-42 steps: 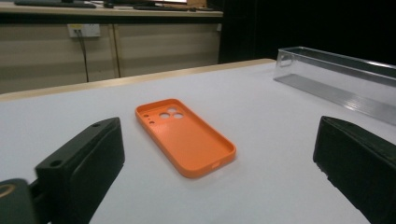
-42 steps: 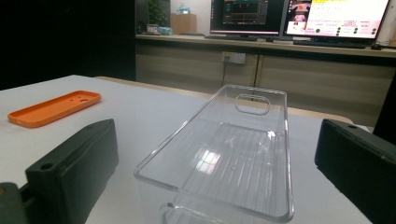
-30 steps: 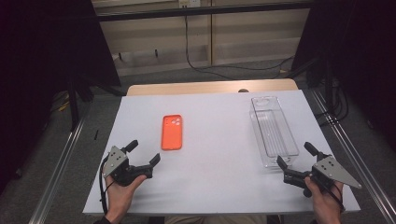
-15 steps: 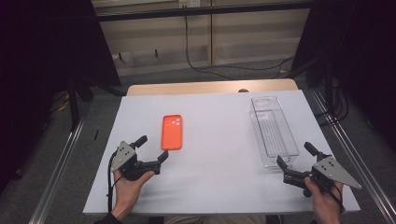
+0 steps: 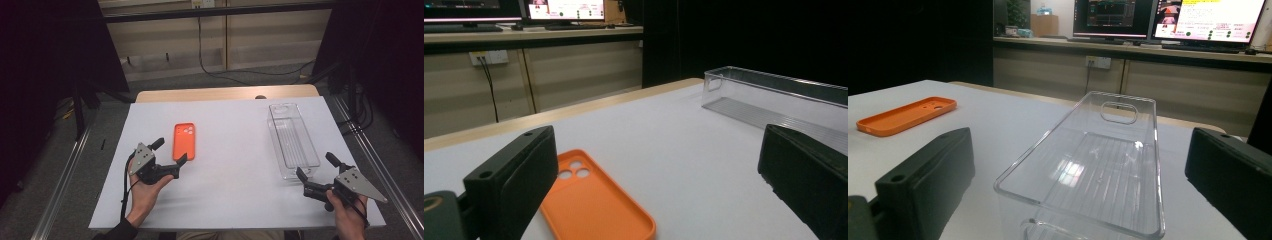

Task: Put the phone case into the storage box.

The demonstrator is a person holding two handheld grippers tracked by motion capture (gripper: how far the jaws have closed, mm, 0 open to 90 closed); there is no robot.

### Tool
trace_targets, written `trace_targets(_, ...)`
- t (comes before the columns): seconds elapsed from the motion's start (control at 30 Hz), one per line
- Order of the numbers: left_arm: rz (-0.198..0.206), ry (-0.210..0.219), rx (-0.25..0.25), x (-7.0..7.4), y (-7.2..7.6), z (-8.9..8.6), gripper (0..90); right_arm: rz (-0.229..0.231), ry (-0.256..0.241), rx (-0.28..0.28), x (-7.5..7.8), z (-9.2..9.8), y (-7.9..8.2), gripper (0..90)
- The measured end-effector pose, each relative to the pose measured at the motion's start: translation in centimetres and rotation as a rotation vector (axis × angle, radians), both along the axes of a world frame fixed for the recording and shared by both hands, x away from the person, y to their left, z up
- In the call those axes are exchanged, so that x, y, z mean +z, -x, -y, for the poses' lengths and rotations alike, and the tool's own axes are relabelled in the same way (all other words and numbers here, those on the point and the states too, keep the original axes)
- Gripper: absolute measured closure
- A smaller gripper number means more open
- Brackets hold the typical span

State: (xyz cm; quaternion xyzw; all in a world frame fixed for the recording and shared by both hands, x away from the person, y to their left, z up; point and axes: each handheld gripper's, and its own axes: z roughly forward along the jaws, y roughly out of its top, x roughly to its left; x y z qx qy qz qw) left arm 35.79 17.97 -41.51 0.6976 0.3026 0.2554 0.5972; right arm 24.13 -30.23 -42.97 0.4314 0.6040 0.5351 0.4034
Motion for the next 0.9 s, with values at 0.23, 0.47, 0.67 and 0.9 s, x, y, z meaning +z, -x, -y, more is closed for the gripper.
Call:
trace_targets(0.23, -0.013, -0.008, -0.001, -0.3, -1.9, 1.1, 3.6, -0.005, 0.0, 0.0, 0.0, 0.0, -0.1, 0.0)
trace_targets(0.47, -0.017, -0.022, 0.016, -0.3, -3.3, 1.8, 3.6, -0.008, -0.001, -0.001, -0.1, 0.0, -0.1, 0.0)
trace_targets(0.67, -0.016, -0.029, 0.013, -0.1, -4.6, 2.7, 3.7, -0.008, -0.003, -0.001, -0.1, 0.0, -0.1, 0.0)
trace_targets(0.9, 0.0, -0.052, 0.026, -0.4, -5.5, 2.9, 8.8, -0.009, 0.009, -0.008, -0.1, 0.0, -0.1, 0.0)
